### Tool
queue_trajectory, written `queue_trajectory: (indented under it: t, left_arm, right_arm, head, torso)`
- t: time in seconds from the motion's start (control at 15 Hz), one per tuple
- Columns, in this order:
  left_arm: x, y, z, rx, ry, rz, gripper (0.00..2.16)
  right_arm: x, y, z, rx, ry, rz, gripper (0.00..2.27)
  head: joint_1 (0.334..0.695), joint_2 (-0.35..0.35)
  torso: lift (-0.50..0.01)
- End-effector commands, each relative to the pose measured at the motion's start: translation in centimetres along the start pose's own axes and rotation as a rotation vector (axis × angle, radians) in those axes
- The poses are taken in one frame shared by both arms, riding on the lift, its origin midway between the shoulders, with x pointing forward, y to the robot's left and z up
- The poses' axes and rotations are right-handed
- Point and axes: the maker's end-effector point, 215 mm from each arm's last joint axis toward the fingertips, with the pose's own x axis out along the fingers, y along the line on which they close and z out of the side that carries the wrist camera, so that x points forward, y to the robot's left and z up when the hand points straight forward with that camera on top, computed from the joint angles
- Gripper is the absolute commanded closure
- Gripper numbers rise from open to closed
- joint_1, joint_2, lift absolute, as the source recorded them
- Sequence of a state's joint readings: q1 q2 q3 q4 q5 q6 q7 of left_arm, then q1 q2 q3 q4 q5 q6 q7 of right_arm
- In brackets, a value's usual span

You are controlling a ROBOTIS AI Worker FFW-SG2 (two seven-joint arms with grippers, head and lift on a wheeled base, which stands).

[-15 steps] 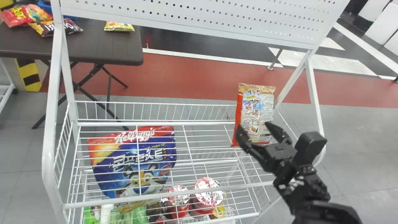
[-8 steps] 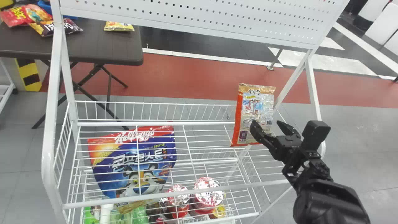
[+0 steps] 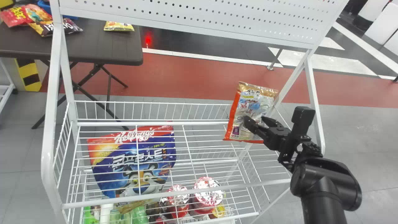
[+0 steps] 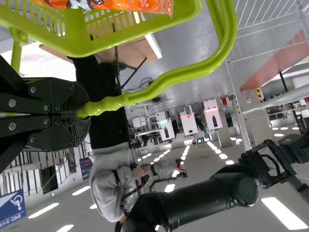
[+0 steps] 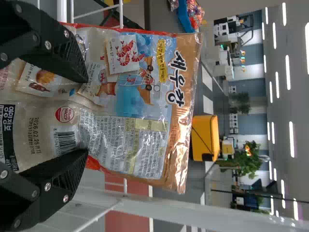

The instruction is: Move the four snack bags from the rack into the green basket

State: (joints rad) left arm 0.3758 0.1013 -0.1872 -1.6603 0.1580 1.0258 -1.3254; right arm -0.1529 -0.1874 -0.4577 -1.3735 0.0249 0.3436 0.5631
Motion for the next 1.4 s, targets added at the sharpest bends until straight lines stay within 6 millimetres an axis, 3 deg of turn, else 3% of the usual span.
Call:
queue_trajectory:
  t: [0.0, 0.13, 0.4, 0.73, 1.0, 1.13, 1.33]
  left_arm:
    - [0.0, -0.1, 0.0, 0.001, 0.000, -0.001, 1.78]
    - [0.0, -0.1, 0.0, 0.001, 0.000, -0.001, 1.78]
    - [0.0, -0.1, 0.1, 0.003, 0.001, 0.001, 1.78]
    - [0.1, 0.3, 0.0, 0.007, 0.011, 0.018, 1.78]
    - [-0.2, 0.4, 0.2, 0.006, 0.004, 0.022, 1.78]
    - [-0.3, 0.5, 0.3, 0.009, 0.000, 0.025, 1.78]
    - [0.0, 0.3, 0.7, 0.017, 0.002, 0.020, 1.78]
  right_arm:
    - [0.0, 1.0, -0.8, 0.002, 0.015, 0.018, 2.02]
    - [-1.1, 1.3, -1.7, -0.004, 0.021, 0.026, 2.07]
    - [-4.6, 3.5, 0.0, 0.006, -0.049, 0.063, 2.07]
    - [-12.5, 9.1, 2.8, 0.035, -0.094, 0.181, 2.07]
    - [-21.2, 15.3, -1.1, 0.154, 0.019, 0.370, 2.07]
    - [-25.2, 17.7, -5.6, 0.227, 0.129, 0.459, 2.07]
    - [-28.2, 19.0, -12.7, 0.342, 0.263, 0.510, 2.07]
  head:
    - [0.695, -0.350]
    - [0.695, -0.350]
    - [0.695, -0.350]
    - [0.695, -0.350]
    - [0.695, -0.350]
    - [0.695, -0.350]
    - [0.695, -0.350]
  torso:
    - [0.000]
    - [0.000]
    - [0.000]
    - [0.000]
    - [0.000]
    - [0.000]
    - [0.000]
